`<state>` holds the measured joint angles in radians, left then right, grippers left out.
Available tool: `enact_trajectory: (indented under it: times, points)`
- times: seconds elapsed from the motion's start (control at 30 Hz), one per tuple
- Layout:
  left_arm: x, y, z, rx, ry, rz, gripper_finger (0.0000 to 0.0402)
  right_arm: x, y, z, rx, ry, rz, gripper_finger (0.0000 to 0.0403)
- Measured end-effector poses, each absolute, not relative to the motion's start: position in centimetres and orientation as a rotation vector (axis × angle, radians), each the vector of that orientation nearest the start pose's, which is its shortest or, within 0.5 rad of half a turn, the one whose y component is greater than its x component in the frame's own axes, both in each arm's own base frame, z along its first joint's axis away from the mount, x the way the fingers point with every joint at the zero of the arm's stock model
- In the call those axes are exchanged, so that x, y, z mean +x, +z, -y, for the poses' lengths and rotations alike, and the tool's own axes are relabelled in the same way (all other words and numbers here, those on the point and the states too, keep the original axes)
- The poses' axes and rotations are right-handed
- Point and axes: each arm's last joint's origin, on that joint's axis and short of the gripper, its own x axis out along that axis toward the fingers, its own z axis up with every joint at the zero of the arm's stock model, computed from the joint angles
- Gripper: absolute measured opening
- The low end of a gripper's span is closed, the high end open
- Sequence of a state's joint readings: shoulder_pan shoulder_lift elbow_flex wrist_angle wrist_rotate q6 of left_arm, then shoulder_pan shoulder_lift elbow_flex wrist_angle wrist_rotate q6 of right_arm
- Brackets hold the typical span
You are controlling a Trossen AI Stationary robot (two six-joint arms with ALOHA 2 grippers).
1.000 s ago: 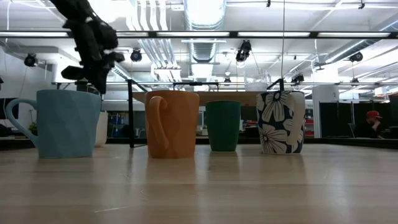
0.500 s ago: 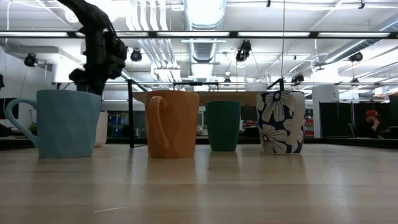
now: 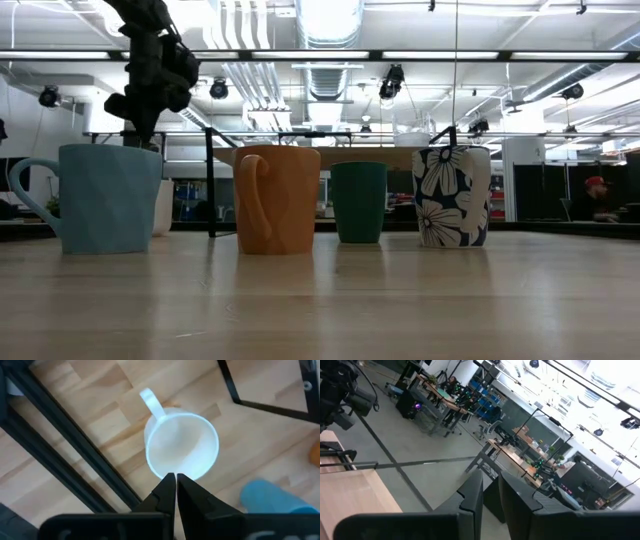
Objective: Stack small to large cups/mugs on shelf
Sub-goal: Put the white mug on the shelf
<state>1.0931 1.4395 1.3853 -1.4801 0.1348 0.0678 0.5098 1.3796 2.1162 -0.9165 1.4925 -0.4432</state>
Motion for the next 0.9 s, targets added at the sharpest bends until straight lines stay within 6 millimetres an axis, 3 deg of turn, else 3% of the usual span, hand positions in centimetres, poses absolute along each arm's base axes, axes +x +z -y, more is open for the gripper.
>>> enact_trajectory:
  times: [0.27, 0.53, 0.9]
  points:
    - [11.12, 31.52, -20.53, -0.880, 0.698, -1.334, 0.0045, 17.15, 55.90, -6.29, -0.557, -0.948, -0.315, 0.0057]
    - [10.98, 31.53, -20.86, -0.791, 0.766, -1.371, 0.0047, 17.36, 55.82, -6.40, -0.562, -0.947, -0.318, 0.0057]
    - [11.02, 31.41, -20.77, -0.814, 0.740, -1.370, 0.0047, 17.56, 55.74, -6.52, -0.558, -0.947, -0.316, 0.0057]
